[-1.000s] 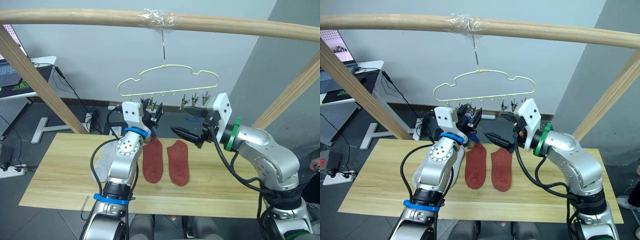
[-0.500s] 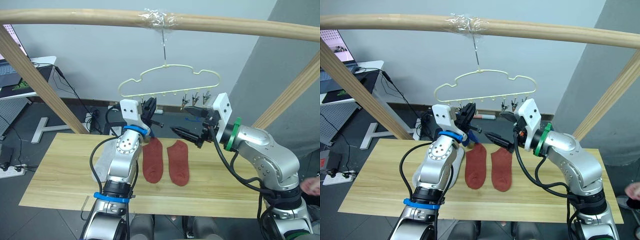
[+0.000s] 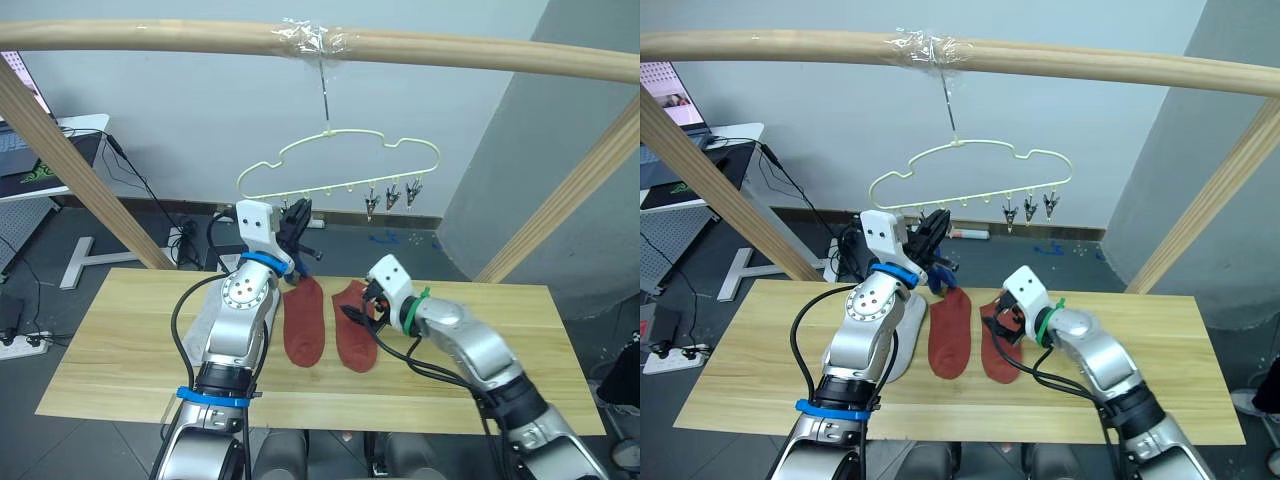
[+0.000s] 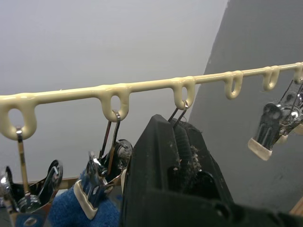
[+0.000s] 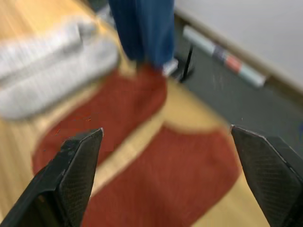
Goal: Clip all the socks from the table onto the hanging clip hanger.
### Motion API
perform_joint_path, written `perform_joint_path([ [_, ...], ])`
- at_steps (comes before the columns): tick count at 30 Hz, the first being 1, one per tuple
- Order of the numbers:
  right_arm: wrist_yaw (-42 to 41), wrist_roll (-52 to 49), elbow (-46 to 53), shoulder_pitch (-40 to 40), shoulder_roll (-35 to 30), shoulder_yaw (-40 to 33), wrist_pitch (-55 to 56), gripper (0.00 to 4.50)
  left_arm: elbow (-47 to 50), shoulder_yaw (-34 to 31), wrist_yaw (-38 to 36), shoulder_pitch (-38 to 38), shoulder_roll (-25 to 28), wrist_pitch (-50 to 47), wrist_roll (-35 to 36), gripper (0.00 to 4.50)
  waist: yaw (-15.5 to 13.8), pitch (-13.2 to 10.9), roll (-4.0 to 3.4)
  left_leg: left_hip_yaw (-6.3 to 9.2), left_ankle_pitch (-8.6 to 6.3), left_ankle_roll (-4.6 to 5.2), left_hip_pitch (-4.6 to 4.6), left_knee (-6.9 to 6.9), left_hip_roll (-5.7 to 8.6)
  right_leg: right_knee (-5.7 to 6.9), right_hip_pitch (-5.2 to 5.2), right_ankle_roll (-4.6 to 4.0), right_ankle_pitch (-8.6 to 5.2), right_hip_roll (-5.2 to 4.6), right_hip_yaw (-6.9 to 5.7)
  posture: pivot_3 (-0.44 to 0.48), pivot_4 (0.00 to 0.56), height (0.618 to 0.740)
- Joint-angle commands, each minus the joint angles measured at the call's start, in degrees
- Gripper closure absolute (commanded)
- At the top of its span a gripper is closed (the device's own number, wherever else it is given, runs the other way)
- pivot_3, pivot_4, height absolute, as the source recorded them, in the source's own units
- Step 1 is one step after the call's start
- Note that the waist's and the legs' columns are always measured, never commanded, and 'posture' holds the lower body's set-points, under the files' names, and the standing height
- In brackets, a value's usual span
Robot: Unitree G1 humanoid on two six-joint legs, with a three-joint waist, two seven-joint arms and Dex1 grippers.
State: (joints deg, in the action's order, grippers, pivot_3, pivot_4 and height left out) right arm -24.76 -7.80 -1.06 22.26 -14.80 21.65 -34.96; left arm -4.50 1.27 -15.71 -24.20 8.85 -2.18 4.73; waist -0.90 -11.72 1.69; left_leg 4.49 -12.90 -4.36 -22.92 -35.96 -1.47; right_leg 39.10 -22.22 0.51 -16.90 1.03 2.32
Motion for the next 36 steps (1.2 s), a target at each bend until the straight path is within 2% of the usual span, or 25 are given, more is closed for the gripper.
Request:
perform_joint_path([
  [1,2.8,4.1,-8.9,2.6,3.2,0.9,4.5,0.0,2.5,-0.4,-0.3,1.4,0.4,-0.7,0.5,4.49,0.0,0.0,0.0,-0.01,0.0,0.0,0.01,-0.02,0.0,0.01,0.0,0.0,0.0,0.0,0.0,0.101,0.176,0.74],
  [8,4.9,7.8,-23.3,4.5,8.7,0.3,8.9,0.0,4.8,-0.1,-0.2,3.0,0.3,-2.0,0.5,4.49,-0.3,0.0,0.0,-0.01,0.0,0.0,0.01,-0.01,-0.02,0.0,0.01,-0.07,0.04,-0.03,0.01,0.117,0.175,0.74],
  [13,6.8,12.5,-31.9,5.3,8.7,1.1,14.3,0.0,5.4,-0.1,0.0,3.1,0.2,-2.5,0.5,4.49,-0.3,0.0,-0.01,0.0,0.0,0.0,0.06,0.0,-0.02,0.04,0.02,-0.04,0.03,0.0,0.01,0.127,0.178,0.74],
  [17,4.1,13.5,-31.6,3.1,8.6,2.3,16.3,0.87,5.4,-0.2,0.1,3.2,0.1,-2.7,0.4,4.5,-0.3,0.1,-0.01,0.01,0.0,0.01,0.14,-0.01,-0.01,0.05,0.12,0.01,0.0,0.0,0.02,0.127,0.175,0.74],
  [23,2.1,16.7,-28.5,-1.2,3.6,3.4,19.9,3.11,5.5,-1.7,0.2,2.9,-0.8,-5.3,3.0,4.5,-0.4,0.2,-0.04,0.02,0.0,0.01,0.13,-0.01,-0.02,0.04,0.14,0.02,0.0,-0.03,0.03,0.126,0.165,0.74],
  [27,0.4,16.0,-24.7,-4.4,0.2,1.1,19.6,4.48,6.3,-1.4,-2.8,3.4,-0.1,-7.6,5.6,4.5,-0.5,0.6,-0.08,0.03,0.02,0.04,0.18,-0.03,0.0,0.02,0.22,0.08,-0.02,-0.06,0.03,0.124,0.159,0.74],
  [33,-9.2,13.1,-11.4,-9.2,-4.7,1.1,18.9,4.48,8.0,-1.3,-5.7,5.2,1.0,-9.8,7.6,4.5,-0.4,0.8,-0.12,0.03,0.02,0.04,0.29,-0.03,0.02,0.0,0.31,0.09,-0.03,0.01,0.04,0.114,0.153,0.74],
  [36,-14.5,13.5,-5.7,-11.2,-7.9,3.3,23.4,4.48,8.1,-1.3,-6.2,5.2,1.2,-10.1,8.1,4.5,-0.3,0.7,-0.12,0.05,0.02,0.04,0.27,0.0,0.01,-0.03,0.29,0.09,-0.03,0.08,0.06,0.114,0.153,0.74],
])
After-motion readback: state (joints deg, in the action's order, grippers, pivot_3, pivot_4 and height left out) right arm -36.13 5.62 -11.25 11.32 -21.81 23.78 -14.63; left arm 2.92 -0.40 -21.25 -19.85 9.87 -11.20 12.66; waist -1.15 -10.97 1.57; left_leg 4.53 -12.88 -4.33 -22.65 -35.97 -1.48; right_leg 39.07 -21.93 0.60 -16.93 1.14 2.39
